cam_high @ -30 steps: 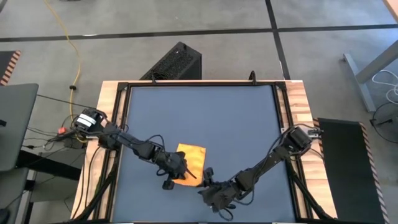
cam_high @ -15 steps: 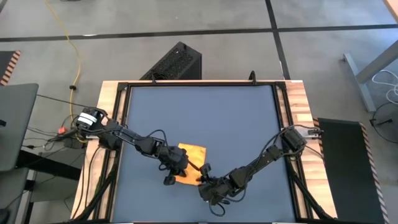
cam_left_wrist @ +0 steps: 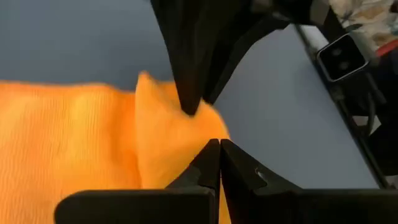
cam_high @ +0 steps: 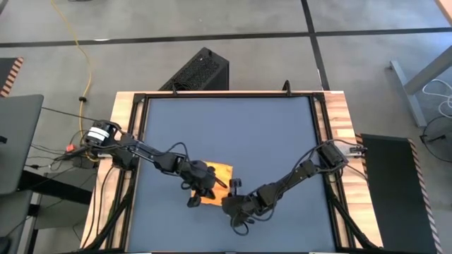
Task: Roll towel
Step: Roll the yellow towel
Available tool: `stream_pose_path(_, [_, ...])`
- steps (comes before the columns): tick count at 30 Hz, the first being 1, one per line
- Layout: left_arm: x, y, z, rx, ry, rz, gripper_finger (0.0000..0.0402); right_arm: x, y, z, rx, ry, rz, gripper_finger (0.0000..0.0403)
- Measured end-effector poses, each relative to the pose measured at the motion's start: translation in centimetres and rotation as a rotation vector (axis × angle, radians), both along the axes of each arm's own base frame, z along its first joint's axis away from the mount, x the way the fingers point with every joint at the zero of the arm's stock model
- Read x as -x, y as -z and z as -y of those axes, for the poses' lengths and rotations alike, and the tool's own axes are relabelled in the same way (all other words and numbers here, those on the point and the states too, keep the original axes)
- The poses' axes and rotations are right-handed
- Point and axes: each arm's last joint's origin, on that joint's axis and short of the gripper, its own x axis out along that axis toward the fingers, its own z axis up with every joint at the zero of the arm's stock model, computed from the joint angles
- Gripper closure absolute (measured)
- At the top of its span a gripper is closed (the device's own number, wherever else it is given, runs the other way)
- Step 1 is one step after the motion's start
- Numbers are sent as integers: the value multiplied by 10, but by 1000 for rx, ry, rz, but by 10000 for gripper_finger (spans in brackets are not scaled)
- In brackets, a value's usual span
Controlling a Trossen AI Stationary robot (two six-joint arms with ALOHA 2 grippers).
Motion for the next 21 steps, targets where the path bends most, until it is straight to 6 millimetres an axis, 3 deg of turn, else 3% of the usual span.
stream_pose_path(4, [0,-11,0,-16,-2,61,401,-1,0,0,-99,33,-6,389])
stream_pose_path(11, [5,-35,-1,-53,-39,158,401,-5,0,5,-300,151,-1,388])
stream_pose_path(16, [17,-24,12,-98,-31,102,401,-7,-2,5,-432,195,3,392])
stream_pose_path(21, [47,-3,22,-67,-90,139,401,-8,-3,2,-522,236,15,392])
